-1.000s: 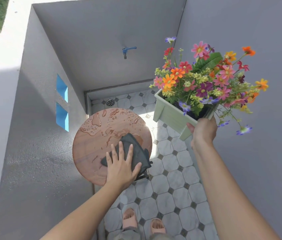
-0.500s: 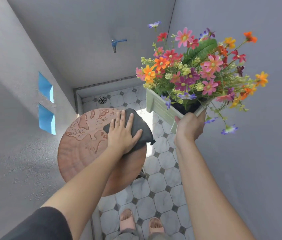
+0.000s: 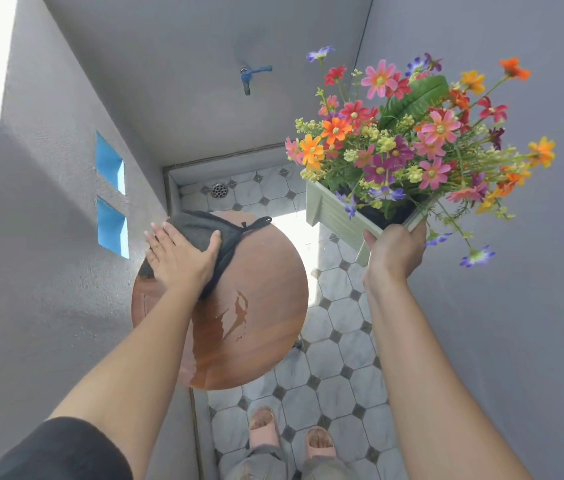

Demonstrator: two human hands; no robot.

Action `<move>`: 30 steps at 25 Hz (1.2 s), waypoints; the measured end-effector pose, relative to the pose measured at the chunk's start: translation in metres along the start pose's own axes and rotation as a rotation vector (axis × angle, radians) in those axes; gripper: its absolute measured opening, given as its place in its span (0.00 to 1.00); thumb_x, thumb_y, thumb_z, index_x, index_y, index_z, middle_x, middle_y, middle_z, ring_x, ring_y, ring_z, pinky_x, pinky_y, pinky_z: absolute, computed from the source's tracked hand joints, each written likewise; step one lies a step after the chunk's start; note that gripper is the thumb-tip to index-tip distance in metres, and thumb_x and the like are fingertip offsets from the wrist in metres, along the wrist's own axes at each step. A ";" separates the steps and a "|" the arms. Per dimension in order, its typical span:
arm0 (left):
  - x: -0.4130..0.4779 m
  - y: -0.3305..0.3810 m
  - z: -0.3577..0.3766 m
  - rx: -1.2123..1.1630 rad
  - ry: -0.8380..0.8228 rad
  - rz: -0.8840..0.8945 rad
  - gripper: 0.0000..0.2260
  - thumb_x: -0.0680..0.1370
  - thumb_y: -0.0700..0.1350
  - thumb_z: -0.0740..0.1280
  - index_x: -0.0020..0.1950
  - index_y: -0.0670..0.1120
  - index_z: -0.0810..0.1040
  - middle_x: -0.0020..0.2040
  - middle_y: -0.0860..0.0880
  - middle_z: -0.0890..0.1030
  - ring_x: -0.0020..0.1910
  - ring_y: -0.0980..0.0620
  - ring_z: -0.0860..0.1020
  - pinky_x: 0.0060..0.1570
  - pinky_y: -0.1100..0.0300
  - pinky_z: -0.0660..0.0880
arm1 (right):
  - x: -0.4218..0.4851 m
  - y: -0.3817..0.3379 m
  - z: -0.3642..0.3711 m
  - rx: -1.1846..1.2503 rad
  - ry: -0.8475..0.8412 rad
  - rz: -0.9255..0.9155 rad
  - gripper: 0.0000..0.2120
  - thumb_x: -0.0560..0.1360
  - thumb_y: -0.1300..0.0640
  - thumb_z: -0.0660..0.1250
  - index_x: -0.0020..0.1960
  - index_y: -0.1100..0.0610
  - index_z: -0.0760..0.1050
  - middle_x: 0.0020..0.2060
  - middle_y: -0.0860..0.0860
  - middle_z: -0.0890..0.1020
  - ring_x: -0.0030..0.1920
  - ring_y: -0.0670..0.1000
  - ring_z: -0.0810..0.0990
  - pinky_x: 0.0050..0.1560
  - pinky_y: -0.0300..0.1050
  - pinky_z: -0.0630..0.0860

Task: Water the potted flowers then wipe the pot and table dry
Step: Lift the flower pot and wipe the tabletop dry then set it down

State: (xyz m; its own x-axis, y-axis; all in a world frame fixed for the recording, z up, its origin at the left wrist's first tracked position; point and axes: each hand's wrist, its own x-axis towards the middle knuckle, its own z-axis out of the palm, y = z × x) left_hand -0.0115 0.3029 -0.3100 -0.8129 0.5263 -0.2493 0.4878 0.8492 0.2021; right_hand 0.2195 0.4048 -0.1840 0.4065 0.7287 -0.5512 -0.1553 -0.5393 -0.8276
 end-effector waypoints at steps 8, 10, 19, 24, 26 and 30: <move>-0.085 -0.054 0.006 -0.062 -0.058 -0.248 0.51 0.69 0.74 0.52 0.76 0.38 0.41 0.77 0.38 0.44 0.76 0.39 0.42 0.74 0.46 0.45 | -0.015 -0.001 0.006 0.032 -0.018 -0.013 0.30 0.76 0.68 0.47 0.76 0.51 0.55 0.76 0.54 0.56 0.30 0.45 0.75 0.55 0.44 0.78; -0.108 -0.063 0.011 -0.091 -0.060 -0.274 0.51 0.69 0.74 0.53 0.76 0.38 0.41 0.77 0.38 0.44 0.76 0.38 0.42 0.73 0.46 0.45 | -0.020 0.000 0.008 0.019 -0.033 -0.012 0.30 0.76 0.67 0.46 0.76 0.51 0.55 0.76 0.54 0.56 0.31 0.47 0.78 0.45 0.37 0.78; -0.191 -0.058 0.033 -0.182 -0.092 -0.223 0.53 0.65 0.75 0.45 0.76 0.38 0.41 0.76 0.35 0.42 0.75 0.37 0.41 0.73 0.44 0.45 | -0.018 0.013 0.009 0.042 -0.030 -0.020 0.31 0.74 0.66 0.45 0.76 0.49 0.56 0.75 0.52 0.59 0.54 0.60 0.81 0.24 0.27 0.71; -0.208 -0.047 0.053 -0.033 -0.122 0.051 0.50 0.67 0.72 0.56 0.75 0.36 0.51 0.75 0.33 0.51 0.75 0.36 0.47 0.70 0.42 0.53 | -0.014 0.019 0.006 0.057 -0.002 -0.015 0.31 0.75 0.67 0.46 0.75 0.50 0.56 0.74 0.53 0.59 0.60 0.63 0.77 0.22 0.27 0.71; -0.203 -0.054 0.063 0.068 -0.048 0.216 0.39 0.71 0.55 0.70 0.73 0.35 0.59 0.75 0.33 0.53 0.72 0.34 0.58 0.65 0.42 0.64 | -0.012 0.019 0.003 0.033 0.002 -0.014 0.31 0.75 0.67 0.46 0.76 0.50 0.56 0.75 0.54 0.58 0.59 0.64 0.78 0.21 0.27 0.69; -0.195 -0.068 0.072 0.053 0.082 0.582 0.37 0.62 0.26 0.73 0.68 0.38 0.64 0.72 0.38 0.64 0.65 0.36 0.73 0.60 0.44 0.71 | -0.009 0.020 -0.001 0.040 -0.008 -0.027 0.30 0.75 0.67 0.46 0.76 0.51 0.56 0.75 0.54 0.58 0.60 0.63 0.77 0.23 0.28 0.72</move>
State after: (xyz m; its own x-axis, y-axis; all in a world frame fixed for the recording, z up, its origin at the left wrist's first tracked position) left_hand 0.1368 0.1451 -0.3428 -0.4274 0.9033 -0.0365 0.8747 0.4234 0.2358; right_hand 0.2137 0.3869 -0.1953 0.4042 0.7462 -0.5289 -0.1802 -0.5019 -0.8459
